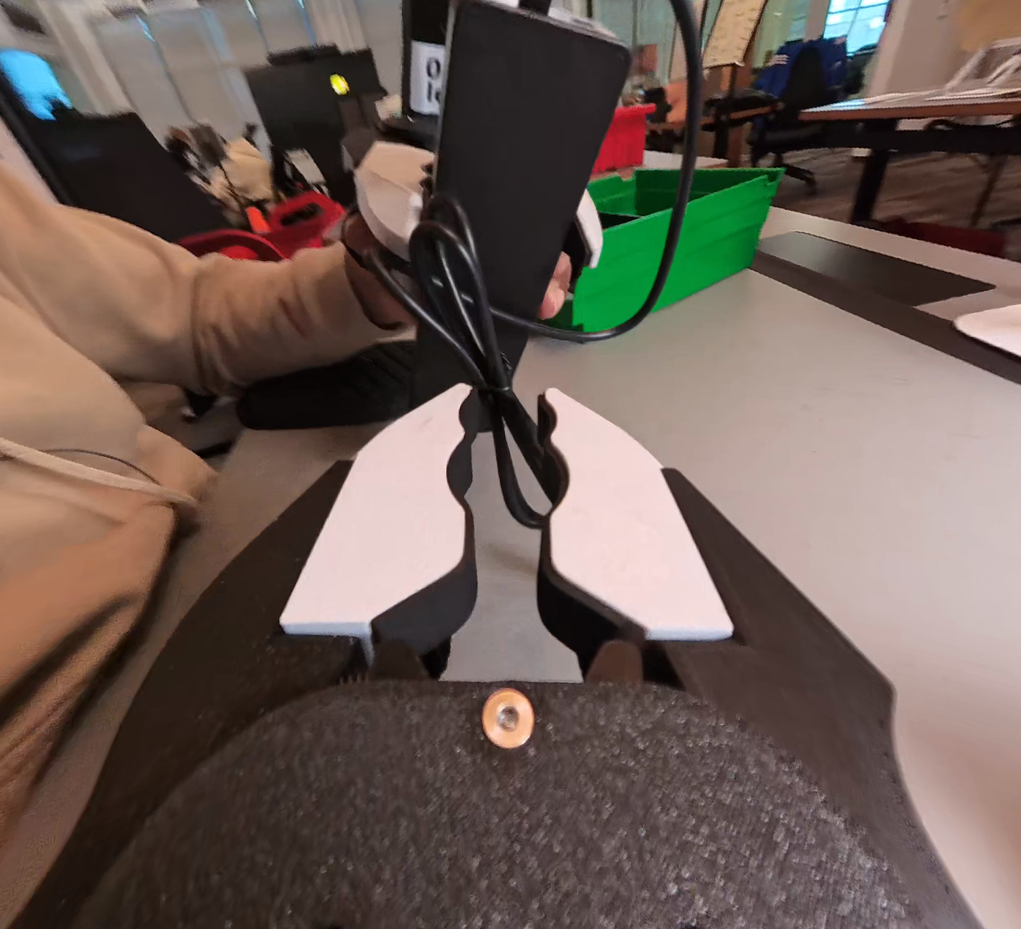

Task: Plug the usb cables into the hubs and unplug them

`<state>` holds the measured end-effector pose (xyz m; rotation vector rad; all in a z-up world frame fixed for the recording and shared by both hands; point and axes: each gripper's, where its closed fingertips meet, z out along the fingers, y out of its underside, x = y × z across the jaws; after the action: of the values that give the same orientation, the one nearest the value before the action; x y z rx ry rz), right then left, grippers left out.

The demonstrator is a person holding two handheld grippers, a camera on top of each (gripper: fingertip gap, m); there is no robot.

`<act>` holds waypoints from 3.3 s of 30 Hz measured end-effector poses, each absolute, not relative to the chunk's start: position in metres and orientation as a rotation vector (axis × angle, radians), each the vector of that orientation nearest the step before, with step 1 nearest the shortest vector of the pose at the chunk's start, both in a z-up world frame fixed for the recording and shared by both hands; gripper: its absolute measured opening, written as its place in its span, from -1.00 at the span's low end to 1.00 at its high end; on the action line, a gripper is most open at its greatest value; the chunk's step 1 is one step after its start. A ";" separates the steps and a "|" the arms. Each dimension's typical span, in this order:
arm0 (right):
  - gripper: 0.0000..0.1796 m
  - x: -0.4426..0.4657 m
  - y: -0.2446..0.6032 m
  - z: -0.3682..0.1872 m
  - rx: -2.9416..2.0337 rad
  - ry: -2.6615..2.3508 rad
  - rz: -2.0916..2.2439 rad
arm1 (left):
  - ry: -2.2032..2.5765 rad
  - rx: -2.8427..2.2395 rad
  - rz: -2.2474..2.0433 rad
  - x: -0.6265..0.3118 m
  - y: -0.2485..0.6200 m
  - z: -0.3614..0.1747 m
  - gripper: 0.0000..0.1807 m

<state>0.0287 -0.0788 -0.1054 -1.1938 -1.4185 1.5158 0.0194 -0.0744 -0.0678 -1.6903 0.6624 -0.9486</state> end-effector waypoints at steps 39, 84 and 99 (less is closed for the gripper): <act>-0.39 0.041 -0.103 -0.071 -0.995 -1.376 1.718 | 0.833 -1.698 -0.878 0.035 -0.097 -0.080 -0.22; -0.29 0.042 -0.084 -0.080 -1.104 -1.380 1.616 | 0.991 -1.850 -0.800 0.052 -0.096 -0.139 -0.40; -0.29 0.058 -0.068 -0.062 -1.100 -1.303 1.723 | 0.836 -1.708 -0.816 0.001 -0.089 -0.086 -0.32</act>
<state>0.0577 -0.0685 -0.0622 -1.0997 -1.3025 1.7230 0.0011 -0.0893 -0.0861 -1.7077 0.8359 -0.8158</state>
